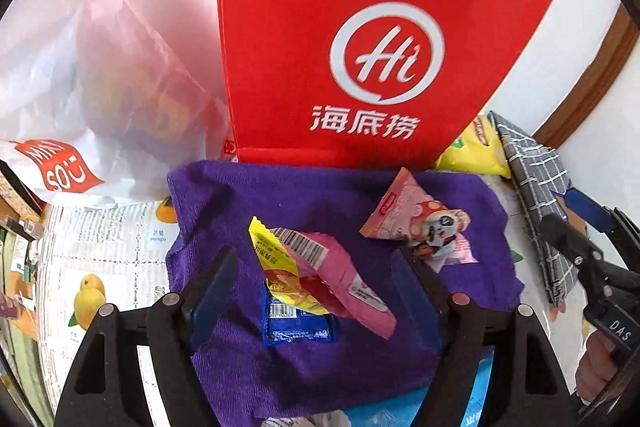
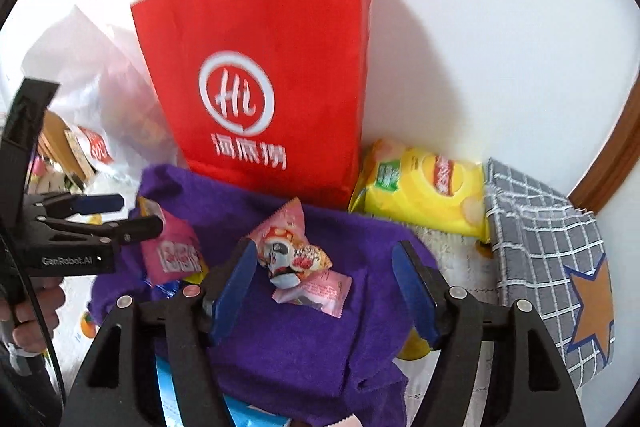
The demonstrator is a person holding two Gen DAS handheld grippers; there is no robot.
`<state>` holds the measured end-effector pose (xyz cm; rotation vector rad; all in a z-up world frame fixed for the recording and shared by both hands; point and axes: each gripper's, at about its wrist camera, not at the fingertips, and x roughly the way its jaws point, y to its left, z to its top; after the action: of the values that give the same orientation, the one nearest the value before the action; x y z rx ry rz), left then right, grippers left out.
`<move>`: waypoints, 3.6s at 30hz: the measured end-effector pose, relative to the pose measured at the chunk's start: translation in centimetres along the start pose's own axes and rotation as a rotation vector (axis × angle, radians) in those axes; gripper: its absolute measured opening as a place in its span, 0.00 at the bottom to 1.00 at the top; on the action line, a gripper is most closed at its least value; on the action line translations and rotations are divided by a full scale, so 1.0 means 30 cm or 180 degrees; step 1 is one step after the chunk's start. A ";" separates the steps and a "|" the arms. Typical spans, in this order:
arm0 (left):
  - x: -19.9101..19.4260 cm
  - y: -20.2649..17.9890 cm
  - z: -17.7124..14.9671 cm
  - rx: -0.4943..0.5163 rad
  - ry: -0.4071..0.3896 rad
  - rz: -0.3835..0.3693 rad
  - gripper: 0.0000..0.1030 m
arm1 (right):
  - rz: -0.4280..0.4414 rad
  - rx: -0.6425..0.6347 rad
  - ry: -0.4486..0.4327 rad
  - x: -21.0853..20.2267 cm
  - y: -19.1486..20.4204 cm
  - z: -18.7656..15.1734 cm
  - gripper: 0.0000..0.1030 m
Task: Organize snacks
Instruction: 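Open both grippers to drop the chip bags onto the purple cloth, then grasp the red gold-print packet with the right gripper while the left grasps the pink bear candy bar, then lift the red packet and pink candy bar and carry them toward the purple cloth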
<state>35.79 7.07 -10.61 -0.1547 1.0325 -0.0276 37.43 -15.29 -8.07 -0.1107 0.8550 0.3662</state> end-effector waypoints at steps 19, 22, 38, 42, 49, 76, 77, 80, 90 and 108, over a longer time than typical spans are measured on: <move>-0.245 -0.075 -0.030 0.0164 -0.0439 -0.0184 0.75 | -0.0069 0.0416 0.0335 -0.092 -0.173 -0.546 0.49; -0.298 -0.090 -0.047 0.0231 -0.0547 -0.0133 0.75 | 0.0034 0.0390 0.0475 -0.044 -0.166 -0.624 0.49; -0.374 -0.018 -0.235 0.0098 -0.0437 -0.0017 0.75 | -0.0160 0.0195 0.0577 -0.081 -0.108 -0.744 0.51; -0.371 0.033 -0.309 0.0059 -0.0362 0.0050 0.75 | -0.0181 0.0315 0.0617 -0.107 -0.099 -0.753 0.35; -0.337 0.125 -0.465 -0.0055 -0.0163 0.0112 0.75 | -0.0044 0.0409 0.0546 -0.169 -0.024 -0.784 0.35; -0.243 0.055 -0.891 0.0424 0.0309 -0.0553 0.73 | -0.0093 0.0436 0.0468 -0.249 0.116 -0.892 0.36; -0.248 0.051 -0.899 0.0444 0.0257 -0.0517 0.70 | -0.0122 0.0414 0.0461 -0.249 0.121 -0.894 0.36; -0.249 0.033 -0.909 0.0520 0.0166 -0.0389 0.47 | -0.0160 0.0385 0.0433 -0.249 0.129 -0.895 0.36; -0.212 0.070 -0.875 0.0199 -0.0056 -0.0034 0.21 | -0.0231 0.0384 0.0392 -0.229 0.110 -0.878 0.36; -0.203 0.046 -0.900 0.0215 -0.0313 0.0225 0.28 | -0.0162 0.0304 0.0336 -0.196 0.129 -0.873 0.40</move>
<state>9.47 5.90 -19.19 -0.0575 0.9371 0.0092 13.75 -19.58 -20.59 -0.0634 0.9707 0.2732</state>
